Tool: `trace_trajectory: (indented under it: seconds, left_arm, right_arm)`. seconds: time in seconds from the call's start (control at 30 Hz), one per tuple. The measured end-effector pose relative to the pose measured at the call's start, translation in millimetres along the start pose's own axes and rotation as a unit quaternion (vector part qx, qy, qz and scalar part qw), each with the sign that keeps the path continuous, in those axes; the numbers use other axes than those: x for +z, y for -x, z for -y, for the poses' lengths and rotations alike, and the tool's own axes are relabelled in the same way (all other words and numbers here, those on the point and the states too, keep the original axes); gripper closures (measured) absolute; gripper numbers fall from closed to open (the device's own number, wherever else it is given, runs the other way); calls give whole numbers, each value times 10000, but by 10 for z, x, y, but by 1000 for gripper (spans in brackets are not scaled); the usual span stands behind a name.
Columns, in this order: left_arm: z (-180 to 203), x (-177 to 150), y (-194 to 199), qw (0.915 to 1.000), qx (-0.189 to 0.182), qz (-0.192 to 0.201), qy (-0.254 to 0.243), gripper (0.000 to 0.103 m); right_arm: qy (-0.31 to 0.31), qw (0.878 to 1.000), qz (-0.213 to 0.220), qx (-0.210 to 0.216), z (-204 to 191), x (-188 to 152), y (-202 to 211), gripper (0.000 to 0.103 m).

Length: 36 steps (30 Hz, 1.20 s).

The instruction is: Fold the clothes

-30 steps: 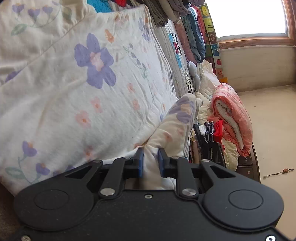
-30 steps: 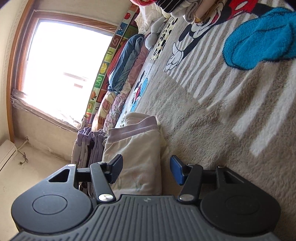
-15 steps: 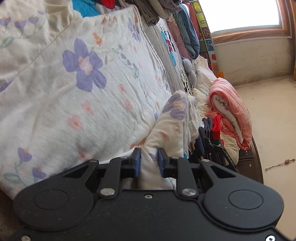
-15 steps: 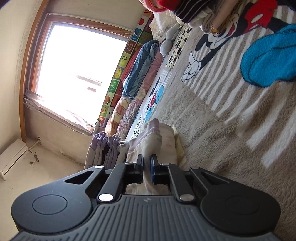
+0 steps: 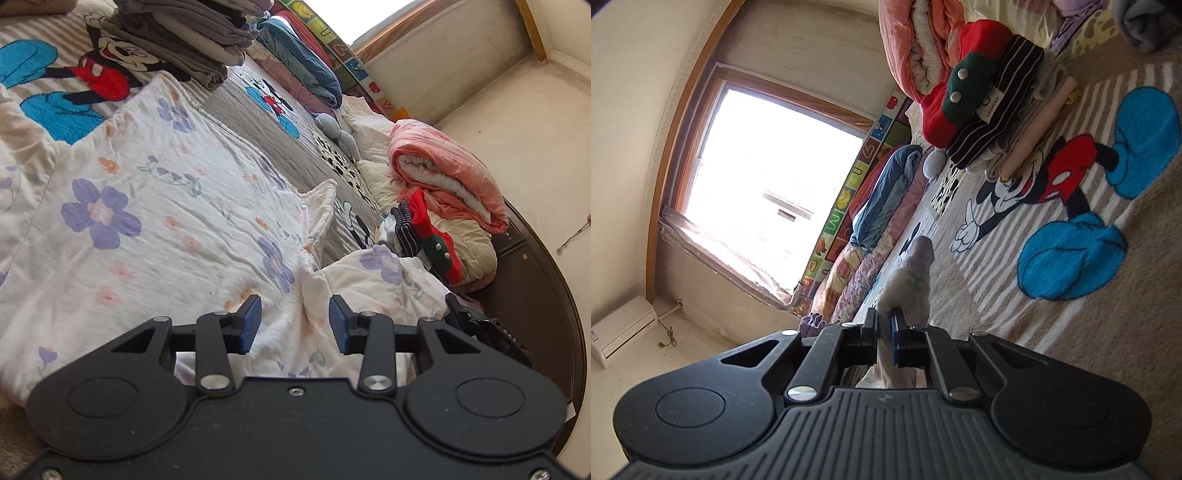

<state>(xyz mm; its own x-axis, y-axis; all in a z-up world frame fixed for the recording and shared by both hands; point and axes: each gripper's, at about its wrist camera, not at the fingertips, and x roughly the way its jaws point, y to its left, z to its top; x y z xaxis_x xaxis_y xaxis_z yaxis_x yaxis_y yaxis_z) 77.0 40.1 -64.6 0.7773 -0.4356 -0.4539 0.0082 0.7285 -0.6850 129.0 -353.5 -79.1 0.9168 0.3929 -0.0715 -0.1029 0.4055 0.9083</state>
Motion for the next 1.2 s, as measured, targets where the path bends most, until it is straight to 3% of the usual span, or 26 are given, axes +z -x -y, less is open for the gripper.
trace_trajectory:
  seconds: [0.2,0.43,0.53,0.63,0.73,0.83,0.93,1.0,1.07,1.2]
  left_arm:
    - [220,-139,-96,9933,256,-102,-1125,65]
    - [395,-346,-213,9767,195,-279,-2118,66]
    - [452,-444,-288,9656,269,-437,-2549,66]
    - [479,-572,-388,9495,433,-731,-3021,66]
    - [566,-718,-388,9239,634,-620,-3722,66]
    - [691,-834,-332,9047,566,-442,-4199,66]
    - [755,-948,-378,8936,579,-525,-4420,66]
    - [740,-1042,-447,8800,700,-597,-4660,66]
    - [732,-1054,-456,8772,695,-566,-4718,66]
    - [732,-953,-393,8963,565,-348,-4385,66]
  right_arm:
    - [37,9996,226,-191,157,64,348,94]
    - [74,9974,501,-504,376,85,728,94]
    - [-9,9957,644,-660,477,65,891,95]
    - [-250,9941,784,-702,554,32,1003,95]
    - [-95,9929,811,-868,496,-1,1001,95]
    - [-22,9905,856,-1076,506,-5,1002,95]
    - [-54,9882,918,-1223,536,0,1032,95]
    - [-105,9856,1055,-1314,554,6,1070,95]
    - [-50,9818,1164,-1499,541,13,1085,95]
    - [928,9789,1028,-1499,284,-66,1024,93]
